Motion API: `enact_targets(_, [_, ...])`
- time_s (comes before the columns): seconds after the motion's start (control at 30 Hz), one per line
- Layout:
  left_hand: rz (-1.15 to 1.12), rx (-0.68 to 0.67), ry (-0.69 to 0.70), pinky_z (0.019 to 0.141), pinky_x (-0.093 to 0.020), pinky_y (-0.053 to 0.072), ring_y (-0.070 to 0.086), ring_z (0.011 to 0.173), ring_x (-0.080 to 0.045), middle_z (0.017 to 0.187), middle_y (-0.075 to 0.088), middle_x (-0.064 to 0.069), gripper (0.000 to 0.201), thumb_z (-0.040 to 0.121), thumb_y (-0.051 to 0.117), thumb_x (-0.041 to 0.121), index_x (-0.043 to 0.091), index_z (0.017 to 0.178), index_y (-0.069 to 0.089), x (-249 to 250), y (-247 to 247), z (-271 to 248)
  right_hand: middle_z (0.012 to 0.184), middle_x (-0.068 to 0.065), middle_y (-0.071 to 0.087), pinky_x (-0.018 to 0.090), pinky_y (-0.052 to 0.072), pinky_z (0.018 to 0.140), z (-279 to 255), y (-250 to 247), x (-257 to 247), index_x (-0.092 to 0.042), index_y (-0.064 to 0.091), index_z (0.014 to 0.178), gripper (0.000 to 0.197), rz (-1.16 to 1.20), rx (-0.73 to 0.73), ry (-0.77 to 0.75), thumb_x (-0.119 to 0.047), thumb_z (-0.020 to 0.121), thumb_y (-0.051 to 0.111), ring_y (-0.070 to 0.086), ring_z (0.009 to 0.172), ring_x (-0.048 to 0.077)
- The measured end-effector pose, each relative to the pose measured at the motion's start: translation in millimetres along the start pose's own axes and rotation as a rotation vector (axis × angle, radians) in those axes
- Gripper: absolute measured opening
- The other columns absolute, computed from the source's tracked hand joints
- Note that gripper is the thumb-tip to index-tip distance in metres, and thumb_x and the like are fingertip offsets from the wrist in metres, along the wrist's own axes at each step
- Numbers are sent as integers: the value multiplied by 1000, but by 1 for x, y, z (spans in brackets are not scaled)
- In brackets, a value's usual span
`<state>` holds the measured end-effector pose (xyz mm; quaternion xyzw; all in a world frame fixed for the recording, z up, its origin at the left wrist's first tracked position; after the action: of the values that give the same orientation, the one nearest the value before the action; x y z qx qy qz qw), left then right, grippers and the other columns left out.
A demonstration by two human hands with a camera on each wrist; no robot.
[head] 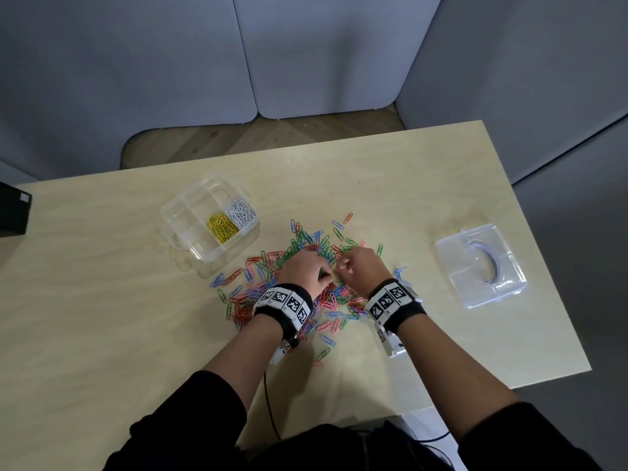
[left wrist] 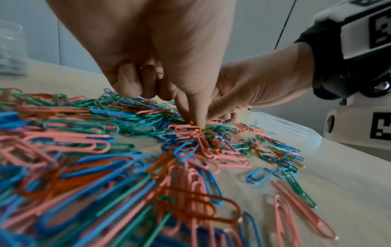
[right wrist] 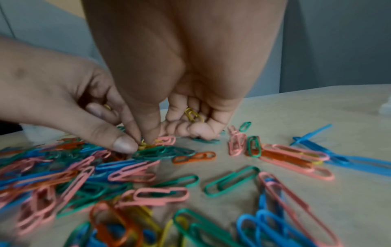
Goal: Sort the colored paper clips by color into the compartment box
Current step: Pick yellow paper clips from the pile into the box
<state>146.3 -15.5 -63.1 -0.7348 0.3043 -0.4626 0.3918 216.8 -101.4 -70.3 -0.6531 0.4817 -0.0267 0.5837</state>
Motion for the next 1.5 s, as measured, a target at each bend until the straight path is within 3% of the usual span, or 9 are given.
enact_targets(0.23, [-6, -51, -54, 79, -31, 56, 68, 88, -18, 95, 74, 4, 16, 91, 66, 31, 20, 93, 77, 3, 5, 9, 78, -6, 70, 11, 46, 65, -10, -16, 38, -13, 72, 86, 9, 318, 45, 157, -22, 88, 70, 65, 67, 3])
enact_targets(0.43, [11, -82, -15, 79, -32, 55, 65, 89, -15, 95, 68, 7, 6, 89, 67, 28, 24, 91, 70, 6, 6, 15, 83, 12, 71, 30, 55, 78, -33, -5, 71, -13, 71, 98, 20, 1080, 10, 399, 3, 90, 62, 69, 78, 20])
enact_targets(0.67, [29, -147, 7, 90, -32, 54, 66, 99, -17, 104, 72, 4, 15, 92, 63, 26, 18, 99, 74, 15, 11, 20, 88, 7, 73, 14, 49, 74, -60, -20, 84, -3, 71, 89, 8, 995, 119, 398, 1, 83, 73, 68, 79, 6])
enact_targets(0.87, [3, -142, -64, 55, -32, 41, 51, 62, -23, 71, 53, -5, 17, 98, 38, 20, 8, 94, 49, 18, 12, 9, 82, 9, 74, 22, 54, 72, -80, -27, 94, -8, 68, 104, 15, 1188, 230, 435, 0, 92, 62, 70, 76, 15])
enact_targets(1.0, [-226, -111, 23, 52, -32, 29, 43, 54, -25, 59, 43, -6, 28, 102, 35, 20, 10, 77, 42, 30, 19, 1, 83, 11, 67, 23, 56, 66, -104, -8, 92, -2, 67, 110, 18, 1413, 156, 572, -2, 96, 55, 68, 77, 22])
enact_targets(1.07, [-330, -110, 38, 51, -30, 29, 41, 51, -23, 59, 49, -7, 22, 100, 43, 18, 11, 79, 44, 33, 26, -3, 77, 7, 63, 20, 50, 59, -113, -1, 95, -6, 70, 99, 9, 1275, 144, 593, -9, 94, 63, 58, 67, 18])
enact_targets(1.17, [-424, -145, 24, 53, -31, 41, 52, 53, -26, 63, 59, -12, 12, 96, 45, 7, 13, 103, 54, 39, 35, -12, 59, -4, 49, 18, 37, 55, -113, -7, 93, -18, 74, 81, 6, 651, 119, 453, -22, 82, 78, 41, 56, 11])
enact_targets(1.27, [-383, -106, -5, 44, -27, 28, 38, 43, -16, 53, 44, -1, 21, 99, 41, 8, 15, 106, 60, 41, 41, -16, 48, -11, 39, 16, 32, 53, -113, -8, 80, -23, 74, 78, 9, 286, 120, 415, -26, 75, 82, 38, 49, 5])
enact_targets(1.5, [-207, -83, 29, 65, -26, 42, 55, 72, -16, 74, 53, 9, 11, 91, 61, 23, 24, 98, 70, 54, 38, -15, 87, -1, 73, 24, 48, 70, -114, 1, 73, -20, 77, 91, 24, 88, 181, 537, -42, 80, 76, 67, 84, 18])
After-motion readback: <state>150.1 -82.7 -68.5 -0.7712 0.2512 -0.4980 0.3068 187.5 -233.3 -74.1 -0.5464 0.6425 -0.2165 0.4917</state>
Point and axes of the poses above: each hand's wrist, its own z-axis towards the middle knuckle, its own y-axis out of the palm, x = y × z, the point moved 10 cm from there along z, towards the middle knuckle
